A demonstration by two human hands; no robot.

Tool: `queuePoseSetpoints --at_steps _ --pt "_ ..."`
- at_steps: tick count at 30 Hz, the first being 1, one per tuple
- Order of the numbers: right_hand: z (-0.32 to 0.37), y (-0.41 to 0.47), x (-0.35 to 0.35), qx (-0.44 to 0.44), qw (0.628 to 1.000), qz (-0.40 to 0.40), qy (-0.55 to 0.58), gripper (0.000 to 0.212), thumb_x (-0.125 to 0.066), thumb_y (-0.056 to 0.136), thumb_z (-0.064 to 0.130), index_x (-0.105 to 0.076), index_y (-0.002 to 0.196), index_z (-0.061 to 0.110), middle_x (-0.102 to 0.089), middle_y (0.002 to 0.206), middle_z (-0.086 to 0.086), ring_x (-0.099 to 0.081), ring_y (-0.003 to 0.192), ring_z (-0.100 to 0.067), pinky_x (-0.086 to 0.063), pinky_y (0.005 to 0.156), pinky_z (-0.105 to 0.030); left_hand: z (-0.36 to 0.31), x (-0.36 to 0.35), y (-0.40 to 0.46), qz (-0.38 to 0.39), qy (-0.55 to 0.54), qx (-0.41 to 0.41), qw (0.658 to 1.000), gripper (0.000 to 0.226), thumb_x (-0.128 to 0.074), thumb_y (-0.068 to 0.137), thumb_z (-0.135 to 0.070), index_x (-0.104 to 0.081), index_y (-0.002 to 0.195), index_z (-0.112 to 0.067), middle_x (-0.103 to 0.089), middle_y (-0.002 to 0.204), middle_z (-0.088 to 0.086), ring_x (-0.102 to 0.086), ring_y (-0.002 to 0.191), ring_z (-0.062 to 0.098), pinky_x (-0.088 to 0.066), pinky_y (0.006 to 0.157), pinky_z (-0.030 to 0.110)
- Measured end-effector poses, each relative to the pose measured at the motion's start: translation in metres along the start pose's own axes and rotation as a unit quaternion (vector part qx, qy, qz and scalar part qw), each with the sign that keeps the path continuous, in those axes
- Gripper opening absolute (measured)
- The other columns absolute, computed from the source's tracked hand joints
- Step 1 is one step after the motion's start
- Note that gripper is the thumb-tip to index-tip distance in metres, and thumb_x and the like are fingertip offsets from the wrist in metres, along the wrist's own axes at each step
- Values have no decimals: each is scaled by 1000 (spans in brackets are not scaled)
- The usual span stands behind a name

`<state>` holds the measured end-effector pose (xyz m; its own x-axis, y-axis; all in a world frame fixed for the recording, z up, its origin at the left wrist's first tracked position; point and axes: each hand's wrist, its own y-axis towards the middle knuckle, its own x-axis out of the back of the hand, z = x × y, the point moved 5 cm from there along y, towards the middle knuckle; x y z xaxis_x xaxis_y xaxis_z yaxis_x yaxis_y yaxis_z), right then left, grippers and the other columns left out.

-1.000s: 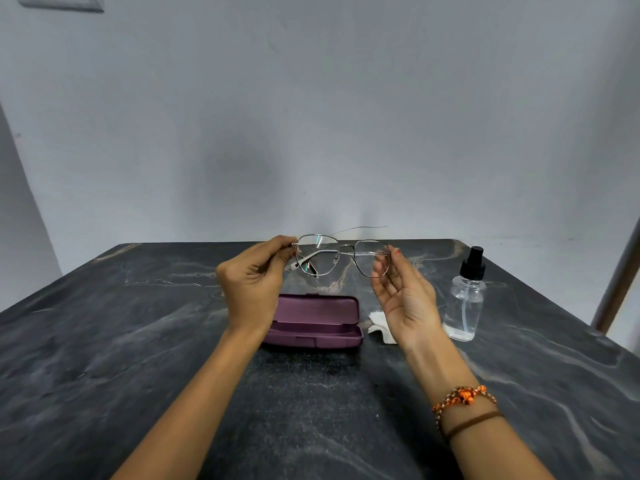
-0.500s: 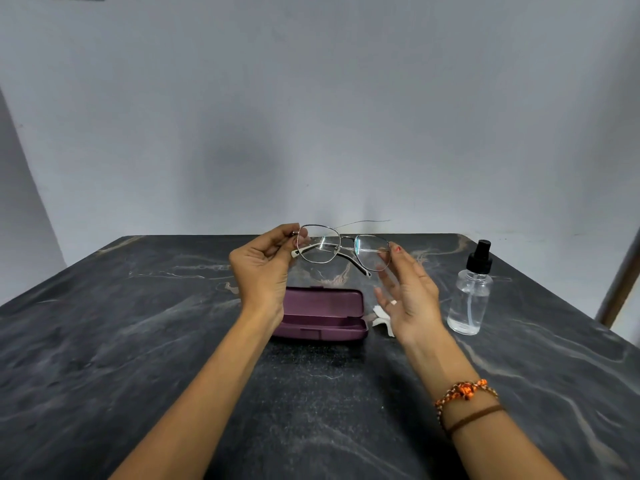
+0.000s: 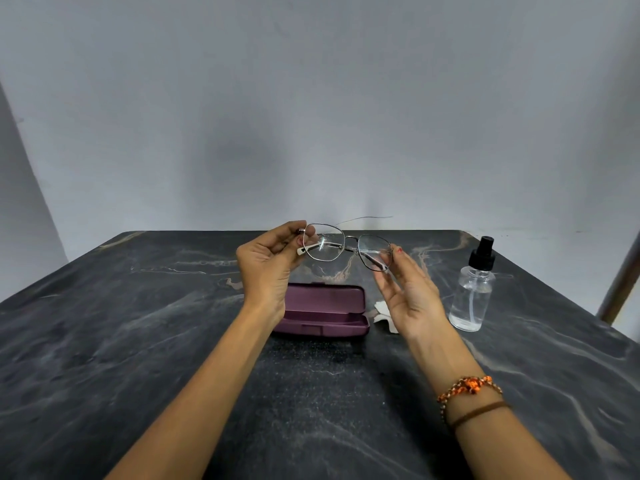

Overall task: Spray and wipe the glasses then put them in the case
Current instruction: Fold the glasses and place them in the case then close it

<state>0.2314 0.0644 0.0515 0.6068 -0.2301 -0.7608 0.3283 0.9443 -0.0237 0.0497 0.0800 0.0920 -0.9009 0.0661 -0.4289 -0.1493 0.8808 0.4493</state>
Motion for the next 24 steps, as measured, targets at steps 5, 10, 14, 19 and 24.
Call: queuePoseSetpoints --at_steps 5,10,14,19,24 --pt "-3 2 8 -18 998 -47 -28 12 -60 85 3 -59 73 6 -65 44 0 -63 43 -5 -55 52 -19 15 5 0 -16 16 105 994 23 -55 82 13 -66 80 -7 -72 63 -2 -69 66 8 -57 62 21" --pt "-6 2 16 -30 994 -91 -52 17 -60 84 1 -56 68 4 -61 39 0 -60 38 -4 -54 49 -19 21 6 1 -38 26 177 983 28 -47 85 17 -63 78 -5 -70 56 -3 -68 59 6 -57 58 20" --pt "-7 2 20 -26 990 -119 -66 18 -60 83 -1 -54 66 4 -59 36 0 -59 36 -4 -53 47 -18 20 4 -4 -44 9 204 978 26 -41 84 16 -61 79 0 -69 55 3 -68 56 12 -58 57 23" --pt "-4 -1 16 -5 992 -110 -62 18 -61 82 -1 -55 67 4 -61 38 1 -60 38 -4 -54 49 -19 19 9 -2 -57 -1 206 977 15 -53 87 1 -62 74 -1 -69 56 6 -68 61 17 -59 63 33" --pt "-3 -10 6 33 993 -66 -89 16 -62 83 1 -58 68 5 -63 41 3 -62 43 -4 -56 50 -17 19 25 -3 -27 5 251 968 10 -55 87 3 -61 80 1 -69 56 6 -69 58 14 -58 57 28"
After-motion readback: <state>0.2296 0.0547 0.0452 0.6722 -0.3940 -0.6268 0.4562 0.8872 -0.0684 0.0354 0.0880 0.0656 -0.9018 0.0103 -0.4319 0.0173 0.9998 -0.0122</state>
